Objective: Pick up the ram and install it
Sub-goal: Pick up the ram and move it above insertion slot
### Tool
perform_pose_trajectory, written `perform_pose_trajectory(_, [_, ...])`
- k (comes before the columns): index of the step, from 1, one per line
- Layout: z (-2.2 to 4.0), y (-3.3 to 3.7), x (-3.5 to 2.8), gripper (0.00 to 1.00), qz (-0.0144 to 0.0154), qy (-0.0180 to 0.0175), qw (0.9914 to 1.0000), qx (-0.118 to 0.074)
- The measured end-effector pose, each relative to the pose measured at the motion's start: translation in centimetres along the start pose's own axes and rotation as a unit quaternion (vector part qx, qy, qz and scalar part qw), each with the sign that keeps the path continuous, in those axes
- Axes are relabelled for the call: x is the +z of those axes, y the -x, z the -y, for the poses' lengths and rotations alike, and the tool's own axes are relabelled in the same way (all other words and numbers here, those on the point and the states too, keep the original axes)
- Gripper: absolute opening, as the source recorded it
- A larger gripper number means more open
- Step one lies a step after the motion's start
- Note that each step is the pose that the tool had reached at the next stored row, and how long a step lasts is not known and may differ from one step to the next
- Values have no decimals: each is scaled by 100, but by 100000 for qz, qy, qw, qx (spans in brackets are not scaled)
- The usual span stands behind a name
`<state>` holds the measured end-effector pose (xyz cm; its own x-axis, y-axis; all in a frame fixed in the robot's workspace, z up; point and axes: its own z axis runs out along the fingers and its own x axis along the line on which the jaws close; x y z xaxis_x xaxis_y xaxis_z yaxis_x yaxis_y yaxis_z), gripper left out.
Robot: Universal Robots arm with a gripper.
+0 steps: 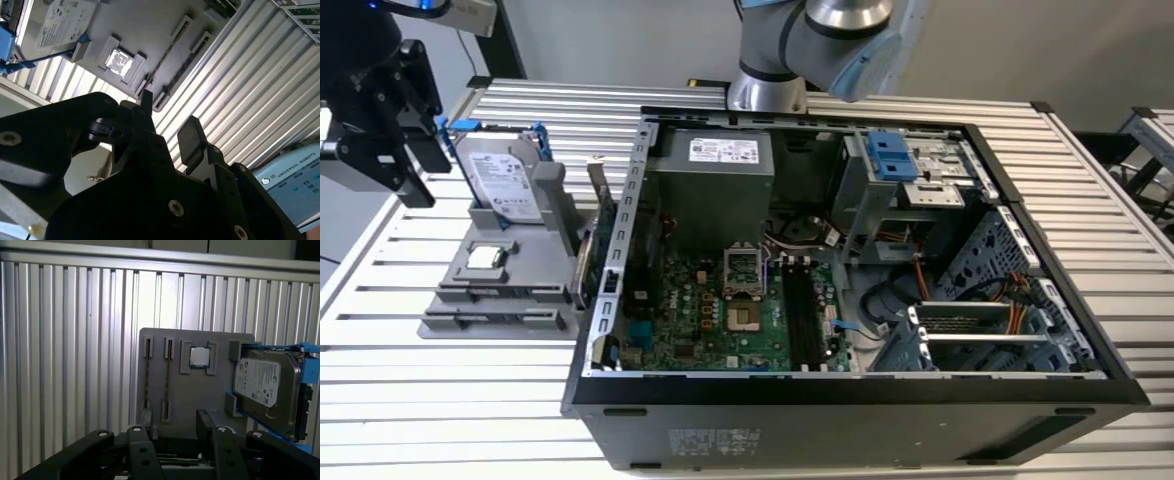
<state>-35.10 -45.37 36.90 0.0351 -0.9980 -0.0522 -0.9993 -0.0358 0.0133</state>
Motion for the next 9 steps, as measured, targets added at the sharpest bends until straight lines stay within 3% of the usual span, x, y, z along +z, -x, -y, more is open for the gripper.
perform_pose_trajectory(2, [3, -1, 21, 100, -176, 73, 100000, 7])
perform_pose_trajectory(7, [15, -3, 82, 100, -1027, 113, 99995, -1])
perform_pose_trajectory(9, [17, -5, 114, 100, -1199, 120, 99993, -3])
